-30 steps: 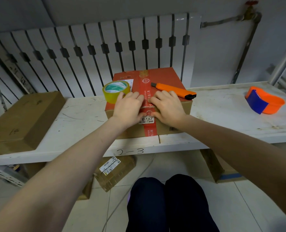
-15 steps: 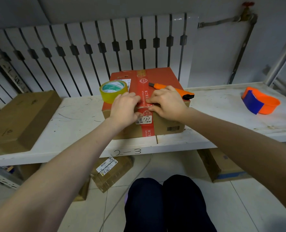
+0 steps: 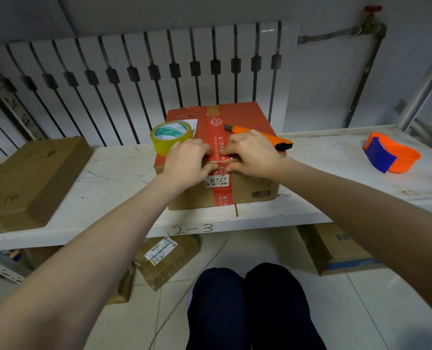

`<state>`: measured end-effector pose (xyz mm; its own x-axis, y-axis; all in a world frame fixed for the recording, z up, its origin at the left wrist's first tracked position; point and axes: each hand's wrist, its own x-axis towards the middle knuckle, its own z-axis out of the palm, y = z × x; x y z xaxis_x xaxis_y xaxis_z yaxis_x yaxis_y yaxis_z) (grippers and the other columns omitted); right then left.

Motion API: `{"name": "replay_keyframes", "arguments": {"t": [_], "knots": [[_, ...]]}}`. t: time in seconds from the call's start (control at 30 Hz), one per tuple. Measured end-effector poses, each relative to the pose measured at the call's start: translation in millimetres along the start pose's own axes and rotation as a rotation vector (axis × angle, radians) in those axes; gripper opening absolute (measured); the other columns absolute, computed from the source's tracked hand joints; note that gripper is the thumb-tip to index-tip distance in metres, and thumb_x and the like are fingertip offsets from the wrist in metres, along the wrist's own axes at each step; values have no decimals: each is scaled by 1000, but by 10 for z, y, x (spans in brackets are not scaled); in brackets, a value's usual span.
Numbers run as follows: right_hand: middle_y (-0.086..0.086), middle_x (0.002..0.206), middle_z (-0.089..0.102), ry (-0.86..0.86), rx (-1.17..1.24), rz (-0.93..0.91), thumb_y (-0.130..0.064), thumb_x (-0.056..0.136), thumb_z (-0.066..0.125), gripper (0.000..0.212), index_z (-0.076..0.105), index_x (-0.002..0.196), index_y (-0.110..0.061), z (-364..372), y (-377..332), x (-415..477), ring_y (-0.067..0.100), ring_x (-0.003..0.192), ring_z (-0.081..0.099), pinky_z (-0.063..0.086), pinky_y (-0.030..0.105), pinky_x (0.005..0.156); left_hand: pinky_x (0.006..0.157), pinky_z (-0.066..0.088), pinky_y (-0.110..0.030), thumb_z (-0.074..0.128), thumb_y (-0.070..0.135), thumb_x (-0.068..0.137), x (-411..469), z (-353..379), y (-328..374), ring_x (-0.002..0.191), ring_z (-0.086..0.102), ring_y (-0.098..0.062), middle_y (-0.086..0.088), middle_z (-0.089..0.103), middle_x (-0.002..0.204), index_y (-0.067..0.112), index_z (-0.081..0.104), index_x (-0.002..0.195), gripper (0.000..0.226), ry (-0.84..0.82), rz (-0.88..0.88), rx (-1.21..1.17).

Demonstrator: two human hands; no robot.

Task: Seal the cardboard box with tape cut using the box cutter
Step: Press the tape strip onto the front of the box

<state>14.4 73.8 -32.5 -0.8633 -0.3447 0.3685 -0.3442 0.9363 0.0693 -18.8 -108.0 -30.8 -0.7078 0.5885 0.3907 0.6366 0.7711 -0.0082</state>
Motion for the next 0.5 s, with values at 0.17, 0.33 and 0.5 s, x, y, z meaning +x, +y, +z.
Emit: {"name": "replay_keyframes", "arguments": {"t": [0.17,0.33,0.5], "knots": [[0,108,67,106,60,47,-47,84,61,41,68,114,-20,101,-43,-6,21,104,59,37,37,97,80,47,-35,64,39,84,19,-7,25,91,60,-22,-3,65,95,15,66,98,28,-4,2,-12],[-3,110,68,11,155,15,-35,89,59,29,69,112,-20,-49,26,9,15,104,61,44,38,96,83,52,-40,64,31,85,101,-100,-32,97,60,-24,-5,66,105,13,67,105,26,-140,10,-35],[-3,102,68,121,215,168,-44,84,62,31,73,101,-20,26,-121,-11,14,92,62,51,34,80,88,51,-40,66,34,84,110,-170,-74,103,60,-23,-3,68,111,15,69,111,33,-175,0,-76]]}}
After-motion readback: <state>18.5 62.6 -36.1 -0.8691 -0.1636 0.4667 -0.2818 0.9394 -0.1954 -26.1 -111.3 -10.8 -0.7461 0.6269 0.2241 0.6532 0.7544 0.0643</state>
